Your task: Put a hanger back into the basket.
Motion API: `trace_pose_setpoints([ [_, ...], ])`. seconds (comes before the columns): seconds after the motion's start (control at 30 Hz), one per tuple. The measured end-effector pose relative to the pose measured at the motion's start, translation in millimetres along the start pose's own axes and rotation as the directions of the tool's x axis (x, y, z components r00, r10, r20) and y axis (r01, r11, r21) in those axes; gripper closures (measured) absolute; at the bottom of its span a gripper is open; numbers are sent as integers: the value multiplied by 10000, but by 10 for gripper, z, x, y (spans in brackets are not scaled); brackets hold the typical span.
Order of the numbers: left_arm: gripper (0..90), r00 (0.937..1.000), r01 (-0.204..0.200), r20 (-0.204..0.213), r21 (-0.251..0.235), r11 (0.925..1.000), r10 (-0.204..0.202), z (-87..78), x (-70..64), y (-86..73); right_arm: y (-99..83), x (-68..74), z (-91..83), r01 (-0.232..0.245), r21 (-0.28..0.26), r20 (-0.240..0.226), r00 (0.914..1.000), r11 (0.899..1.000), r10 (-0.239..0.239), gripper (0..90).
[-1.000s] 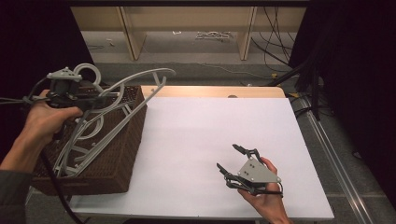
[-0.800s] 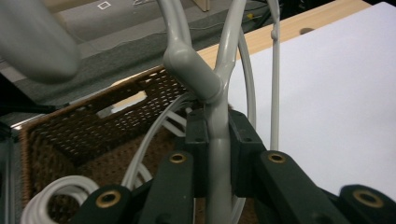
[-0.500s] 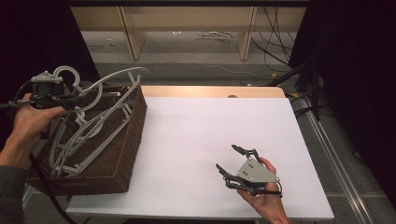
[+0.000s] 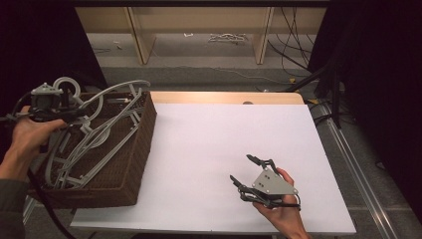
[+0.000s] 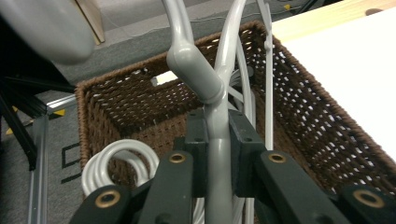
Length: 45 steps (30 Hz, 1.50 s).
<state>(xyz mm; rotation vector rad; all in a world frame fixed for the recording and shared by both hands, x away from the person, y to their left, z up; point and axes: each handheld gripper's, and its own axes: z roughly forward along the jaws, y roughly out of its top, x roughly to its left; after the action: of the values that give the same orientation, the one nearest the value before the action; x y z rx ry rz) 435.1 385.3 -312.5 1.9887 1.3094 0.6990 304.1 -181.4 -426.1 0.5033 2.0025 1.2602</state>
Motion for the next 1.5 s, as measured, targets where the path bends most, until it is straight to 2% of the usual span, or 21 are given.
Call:
trace_pose_setpoints([
  [0.27, 800, 10000, 28, 58, 137, 9999, -29, 68, 52, -149, -1, -2, 5, 30, -9, -20, 10000, 10000, -30, 259],
  [0.4, 800, 10000, 9, -68, 380, 9993, -6, 86, 79, -216, -3, -3, 6, 19, 4, -17, 10000, 10000, -19, 259],
  [0.47, 800, 10000, 22, -15, 467, 9989, -21, 109, 80, -255, -6, 0, 6, 11, -6, 49, 10000, 10000, -11, 259],
  [0.5, 800, 9998, 160, 97, 547, 9984, -166, 118, 70, -273, -7, -1, 6, 15, -4, 50, 10000, 10000, -15, 260],
  [0.63, 800, 9998, 139, 151, 728, 9973, -151, 142, 75, -329, -10, -3, 7, -10, 48, 45, 10000, 10000, 10, 260],
  [0.77, 800, 9995, 226, 185, 683, 9974, -239, 161, 106, -381, -10, -9, 8, 20, 23, 55, 10000, 10000, -20, 259],
  [0.87, 800, 9994, 186, 273, 752, 9970, -207, 187, 101, -415, -17, -10, 9, 32, 55, 61, 10000, 10000, -32, 259],
  [1.0, 798, 9994, -68, 351, 936, 9956, 35, 263, 40, -397, -17, -9, 11, 25, 63, 14, 10000, 10000, -25, 259],
  [1.03, 798, 9995, -97, 300, 1104, 9938, 64, 290, 18, -388, -18, -8, 12, 19, 67, 25, 10000, 10000, -19, 260],
  [1.13, 797, 9990, -156, 430, 1188, 9928, 106, 376, -19, -406, -14, -8, 10, 37, 38, 40, 10000, 10000, -37, 259],
  [1.23, 796, 9996, -110, 269, 1687, 9856, 65, 478, -77, -451, -21, -11, 9, 48, 85, 13, 10000, 10000, -48, 259],
  [1.27, 796, 9996, -186, 245, 2065, 9783, 138, 509, -62, -486, -21, -10, 10, 26, 86, 27, 10000, 10000, -26, 259],
  [1.33, 798, 9996, 224, 123, 1992, 9797, -253, 543, -20, -545, -23, -12, 10, 48, 88, 13, 10000, 9999, -48, 259],
  [1.47, 797, 9990, 446, -97, 2039, 9780, -435, 581, 24, -614, -22, -9, 14, 63, 101, 13, 10000, 9999, -63, 260],
  [1.5, 792, 9991, 406, -183, 2193, 9748, -375, 592, 29, -622, -24, -5, 16, 56, 123, 53, 10000, 9999, -56, 259],
])
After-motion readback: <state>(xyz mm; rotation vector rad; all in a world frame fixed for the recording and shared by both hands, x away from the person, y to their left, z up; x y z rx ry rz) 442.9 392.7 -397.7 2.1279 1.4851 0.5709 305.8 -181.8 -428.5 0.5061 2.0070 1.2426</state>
